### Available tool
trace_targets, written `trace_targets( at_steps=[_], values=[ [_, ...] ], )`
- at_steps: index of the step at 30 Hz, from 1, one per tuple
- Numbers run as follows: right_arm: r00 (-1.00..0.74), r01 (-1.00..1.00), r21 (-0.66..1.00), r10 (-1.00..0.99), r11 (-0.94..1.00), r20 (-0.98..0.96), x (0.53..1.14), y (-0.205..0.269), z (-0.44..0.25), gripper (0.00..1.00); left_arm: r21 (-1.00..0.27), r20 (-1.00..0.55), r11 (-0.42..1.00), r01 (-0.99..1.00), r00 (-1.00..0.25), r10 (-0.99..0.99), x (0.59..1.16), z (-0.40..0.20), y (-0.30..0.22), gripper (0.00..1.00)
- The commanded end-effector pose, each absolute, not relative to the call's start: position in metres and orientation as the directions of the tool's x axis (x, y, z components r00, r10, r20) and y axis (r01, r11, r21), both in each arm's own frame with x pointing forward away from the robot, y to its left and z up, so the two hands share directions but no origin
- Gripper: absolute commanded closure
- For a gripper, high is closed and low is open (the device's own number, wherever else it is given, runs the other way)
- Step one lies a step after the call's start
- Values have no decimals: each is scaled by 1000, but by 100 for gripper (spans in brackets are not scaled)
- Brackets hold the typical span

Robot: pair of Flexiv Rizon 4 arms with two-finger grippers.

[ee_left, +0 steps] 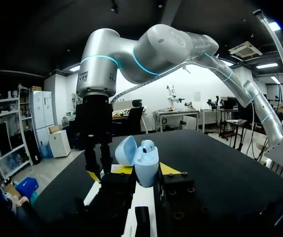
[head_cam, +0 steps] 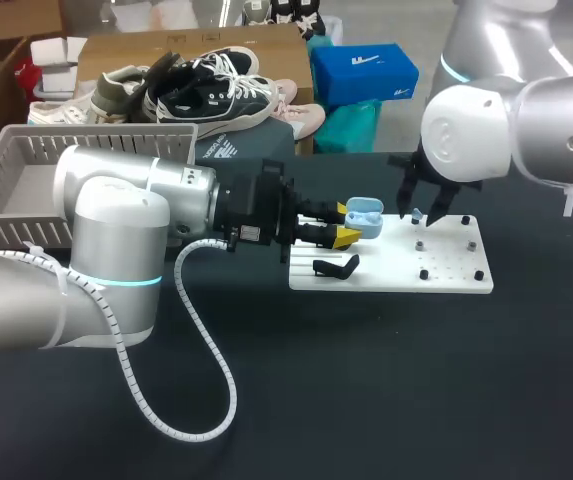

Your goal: Pick up each earbud case from the left stands, insert the matching earbuds, close the lid, and place the case in the box.

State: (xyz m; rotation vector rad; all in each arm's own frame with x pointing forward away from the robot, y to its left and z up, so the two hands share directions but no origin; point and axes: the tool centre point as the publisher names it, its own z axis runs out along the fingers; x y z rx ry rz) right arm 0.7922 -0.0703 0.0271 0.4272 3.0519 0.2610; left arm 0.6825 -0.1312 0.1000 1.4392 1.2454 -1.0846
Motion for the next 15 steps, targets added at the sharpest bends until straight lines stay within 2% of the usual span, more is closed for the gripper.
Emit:
trace_targets(
  at_steps=[1,15],
  values=[
    [-960,271,169,279,948,-23,795,-69,27,59,92,-977,-65,994,102,187,681,100,-132,100],
    [-955,289,160,296,944,-21,796,-71,25,62,92,-977,-65,994,102,187,681,100,-132,100]
  ],
)
